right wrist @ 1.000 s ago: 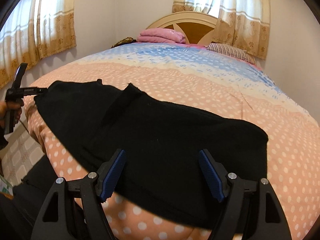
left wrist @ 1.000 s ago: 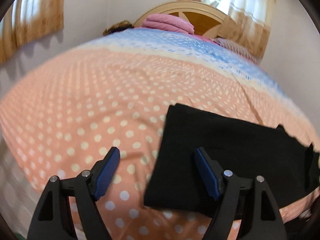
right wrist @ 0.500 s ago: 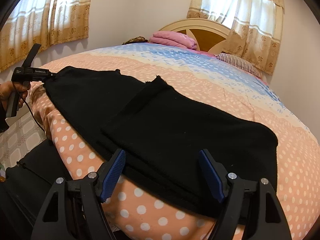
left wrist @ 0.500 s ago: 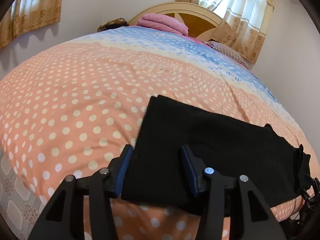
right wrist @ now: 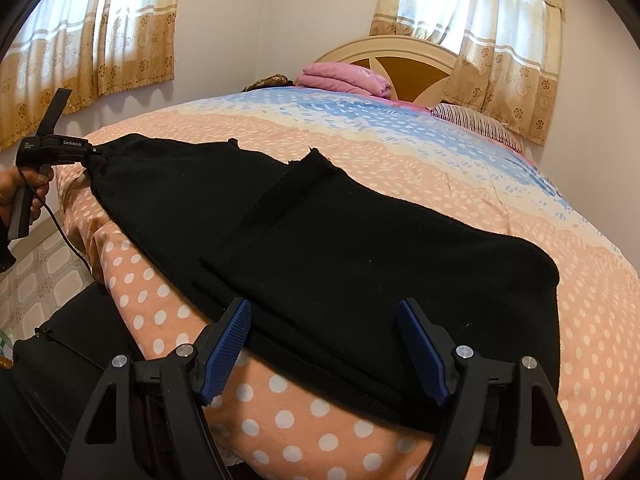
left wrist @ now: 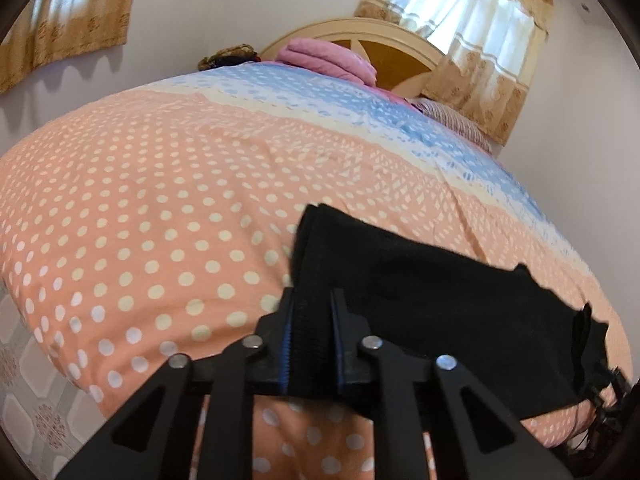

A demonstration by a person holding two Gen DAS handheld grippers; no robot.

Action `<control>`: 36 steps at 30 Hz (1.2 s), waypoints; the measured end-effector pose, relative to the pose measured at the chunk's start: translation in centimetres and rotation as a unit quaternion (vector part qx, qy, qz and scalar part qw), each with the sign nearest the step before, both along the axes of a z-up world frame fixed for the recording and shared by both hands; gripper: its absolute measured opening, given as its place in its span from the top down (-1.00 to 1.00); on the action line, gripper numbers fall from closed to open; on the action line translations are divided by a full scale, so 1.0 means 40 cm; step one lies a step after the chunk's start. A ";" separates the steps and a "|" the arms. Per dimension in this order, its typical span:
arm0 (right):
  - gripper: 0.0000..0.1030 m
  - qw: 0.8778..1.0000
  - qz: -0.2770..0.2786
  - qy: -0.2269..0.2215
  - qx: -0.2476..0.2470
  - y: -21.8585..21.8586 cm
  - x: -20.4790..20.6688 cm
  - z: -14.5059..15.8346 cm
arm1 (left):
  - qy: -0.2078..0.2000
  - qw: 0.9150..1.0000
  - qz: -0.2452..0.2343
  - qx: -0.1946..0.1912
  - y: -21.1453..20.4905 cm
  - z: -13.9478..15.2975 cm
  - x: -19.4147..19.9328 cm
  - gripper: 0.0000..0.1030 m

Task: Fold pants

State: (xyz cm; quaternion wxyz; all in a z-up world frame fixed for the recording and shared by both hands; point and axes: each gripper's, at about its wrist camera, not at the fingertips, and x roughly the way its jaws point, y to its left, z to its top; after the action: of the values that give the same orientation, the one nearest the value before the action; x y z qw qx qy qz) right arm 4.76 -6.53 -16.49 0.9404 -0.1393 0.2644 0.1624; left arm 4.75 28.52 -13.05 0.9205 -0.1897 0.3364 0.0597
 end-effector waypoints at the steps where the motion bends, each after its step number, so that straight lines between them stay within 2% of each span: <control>1: -0.49 1.000 -0.001 0.000 0.000 0.000 -0.001 0.000 | -0.003 1.000 0.005 -0.005 0.003 0.005 -0.003 0.72; 6: -0.49 1.000 -0.001 0.001 0.001 0.001 -0.002 -0.003 | -0.004 1.000 0.001 -0.001 -0.008 0.021 -0.005 0.72; 10: -0.49 1.000 -0.001 0.000 -0.002 0.001 -0.004 -0.007 | 0.033 0.999 -0.006 -0.007 -0.002 -0.029 0.014 0.51; 11: -0.49 1.000 -0.001 0.000 -0.002 0.001 -0.004 -0.008 | 0.023 1.000 -0.005 -0.004 -0.001 -0.032 0.008 0.46; 13: -0.49 1.000 -0.002 0.000 -0.003 0.002 -0.004 -0.009 | 0.020 1.000 -0.010 -0.007 0.002 -0.033 0.005 0.50; 14: -0.49 1.000 -0.001 -0.001 -0.002 0.001 -0.004 -0.007 | 0.018 1.000 -0.014 -0.010 0.003 -0.028 0.003 0.75; 16: -0.49 1.000 -0.001 -0.005 0.000 -0.001 -0.006 -0.004 | 0.008 1.000 -0.019 -0.004 -0.004 -0.007 -0.007 0.77; 19: -0.49 1.000 -0.006 -0.009 0.013 -0.012 -0.005 0.004 | -0.021 0.999 -0.024 -0.011 -0.013 0.040 -0.024 0.79; 25: -0.49 0.999 -0.023 -0.011 0.033 -0.037 0.002 0.013 | -0.064 0.994 -0.045 -0.080 -0.015 0.086 -0.036 0.79; 31: -0.49 0.999 -0.029 -0.016 0.043 -0.051 0.000 0.035 | -0.093 0.989 -0.071 -0.087 -0.059 0.125 -0.033 0.79; 36: -0.49 0.998 -0.034 -0.016 0.052 -0.062 0.000 0.043 | -0.126 0.982 -0.096 -0.103 -0.092 0.172 -0.037 0.80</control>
State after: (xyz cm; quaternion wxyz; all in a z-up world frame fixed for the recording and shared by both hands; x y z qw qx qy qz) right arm 4.76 -9.02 -14.75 0.9553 -0.0838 0.2455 0.1419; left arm 3.29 24.84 -6.17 0.9325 -0.2560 0.2390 -0.0884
